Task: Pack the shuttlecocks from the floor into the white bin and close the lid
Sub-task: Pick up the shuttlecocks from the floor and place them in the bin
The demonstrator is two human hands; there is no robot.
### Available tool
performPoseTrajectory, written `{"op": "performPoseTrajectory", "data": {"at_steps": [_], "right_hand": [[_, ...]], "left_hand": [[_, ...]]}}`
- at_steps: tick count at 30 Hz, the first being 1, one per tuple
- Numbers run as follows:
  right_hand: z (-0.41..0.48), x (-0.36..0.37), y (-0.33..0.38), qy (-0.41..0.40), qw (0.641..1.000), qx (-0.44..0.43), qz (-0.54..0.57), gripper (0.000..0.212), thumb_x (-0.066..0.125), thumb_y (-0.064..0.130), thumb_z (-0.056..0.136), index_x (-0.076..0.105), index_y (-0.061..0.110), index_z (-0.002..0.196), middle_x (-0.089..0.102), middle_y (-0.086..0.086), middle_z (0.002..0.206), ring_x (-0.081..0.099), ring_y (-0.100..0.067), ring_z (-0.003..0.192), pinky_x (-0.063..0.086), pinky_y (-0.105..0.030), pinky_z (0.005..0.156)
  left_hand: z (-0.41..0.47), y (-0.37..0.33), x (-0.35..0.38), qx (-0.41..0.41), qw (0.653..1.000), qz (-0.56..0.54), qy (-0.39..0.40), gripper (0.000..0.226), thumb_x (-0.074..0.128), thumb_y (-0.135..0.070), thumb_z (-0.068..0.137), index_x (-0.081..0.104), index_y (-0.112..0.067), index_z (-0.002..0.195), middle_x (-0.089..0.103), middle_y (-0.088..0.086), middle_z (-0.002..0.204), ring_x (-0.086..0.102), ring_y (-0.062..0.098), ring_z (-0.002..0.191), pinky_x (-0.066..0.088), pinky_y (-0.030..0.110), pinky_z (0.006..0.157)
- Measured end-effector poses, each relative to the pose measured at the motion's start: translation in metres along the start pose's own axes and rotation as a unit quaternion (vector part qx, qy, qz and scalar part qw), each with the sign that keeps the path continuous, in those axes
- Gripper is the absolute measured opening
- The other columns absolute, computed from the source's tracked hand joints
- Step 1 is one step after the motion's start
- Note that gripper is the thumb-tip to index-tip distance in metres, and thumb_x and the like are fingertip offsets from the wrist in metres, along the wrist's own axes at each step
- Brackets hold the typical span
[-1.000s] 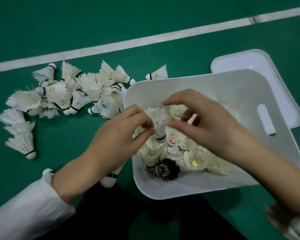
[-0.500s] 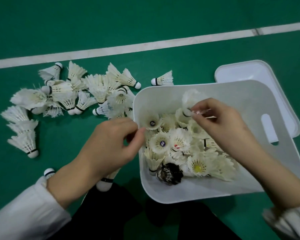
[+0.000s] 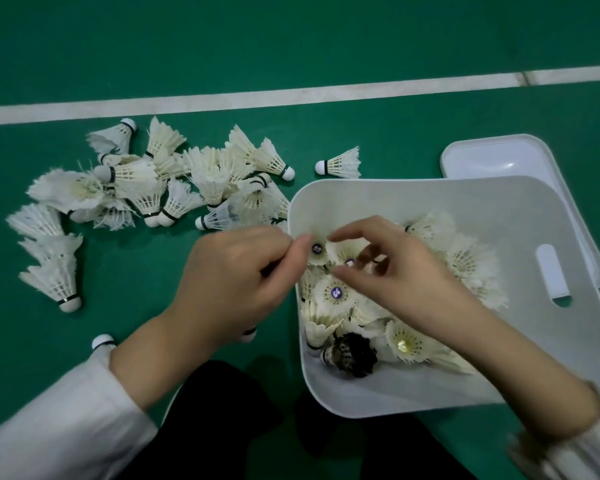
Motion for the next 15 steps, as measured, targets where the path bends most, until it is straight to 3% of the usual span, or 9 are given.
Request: {"op": "performPoseTrajectory", "data": {"at_steps": [2,3,7,9,12,13,15], "right_hand": [[-0.011,0.013,0.026,0.096,0.982,0.001,0.165,0.044,0.073,0.020,0.077,0.053,0.035,0.114,0.059,0.017,0.107,0.064,-0.004,0.080,0.052,-0.019,0.067],[-0.014,0.023,0.032,0.124,0.976,-0.005,0.180,0.046,0.075,0.018,0.075,0.051,0.036,0.111,0.060,0.017,0.103,0.064,-0.004,0.081,0.054,-0.023,0.069],[-0.010,0.036,0.029,0.062,0.984,0.024,0.163,0.029,0.075,0.016,0.073,0.054,0.035,0.080,0.064,0.012,0.073,0.061,-0.003,0.064,0.054,-0.035,0.068],[-0.012,0.020,0.028,0.039,0.990,0.020,0.132,0.019,0.075,0.019,0.072,0.058,0.028,0.075,0.066,0.012,0.069,0.061,-0.005,0.064,0.052,-0.032,0.067],[-0.023,-0.027,0.020,-0.027,0.996,0.025,0.076,0.010,0.072,0.027,0.074,0.063,0.024,0.075,0.067,0.003,0.074,0.063,-0.019,0.069,0.051,-0.029,0.058],[-0.028,-0.041,0.010,-0.045,0.997,0.043,0.055,0.009,0.071,0.031,0.074,0.064,0.025,0.076,0.068,0.001,0.077,0.064,-0.024,0.071,0.053,-0.033,0.061],[-0.039,-0.060,-0.014,-0.047,0.994,0.098,0.006,0.013,0.069,0.040,0.074,0.066,0.028,0.078,0.069,-0.004,0.082,0.063,-0.032,0.075,0.053,-0.043,0.069]], "left_hand": [[0.012,-0.008,0.001,0.021,1.000,-0.013,-0.018,0.044,0.047,-0.023,0.093,0.041,-0.017,0.051,0.031,-0.007,0.048,0.030,0.014,0.042,0.030,0.031,0.039],[0.017,-0.012,0.003,0.031,0.999,-0.016,-0.026,0.045,0.047,-0.023,0.094,0.044,-0.014,0.050,0.033,-0.005,0.047,0.031,0.014,0.042,0.030,0.031,0.040],[0.028,-0.027,0.012,0.056,0.998,-0.004,-0.039,0.043,0.048,-0.023,0.093,0.044,-0.014,0.051,0.031,-0.006,0.051,0.029,0.013,0.047,0.031,0.032,0.041],[0.030,-0.026,0.009,0.052,0.998,0.012,-0.026,0.034,0.049,-0.023,0.092,0.050,-0.013,0.060,0.037,-0.007,0.061,0.034,0.011,0.054,0.035,0.029,0.049],[0.031,-0.002,-0.008,-0.026,0.999,0.019,0.010,0.014,0.052,-0.024,0.091,0.058,-0.012,0.096,0.047,-0.006,0.094,0.042,0.004,0.085,0.034,0.008,0.077],[0.028,0.013,-0.015,-0.068,0.997,0.035,0.019,0.017,0.053,-0.025,0.091,0.056,-0.014,0.105,0.044,-0.007,0.103,0.041,0.003,0.092,0.032,0.007,0.081],[0.011,0.051,-0.021,-0.156,0.983,0.064,0.075,0.024,0.055,-0.025,0.090,0.054,-0.015,0.112,0.046,-0.004,0.107,0.046,0.008,0.092,0.036,0.018,0.080]]}}
Point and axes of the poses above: each hand's wrist, its own z-axis towards the middle knuckle, its own x-axis out of the palm, y = z × x, the point moved 6 cm from there along z, towards the middle knuckle
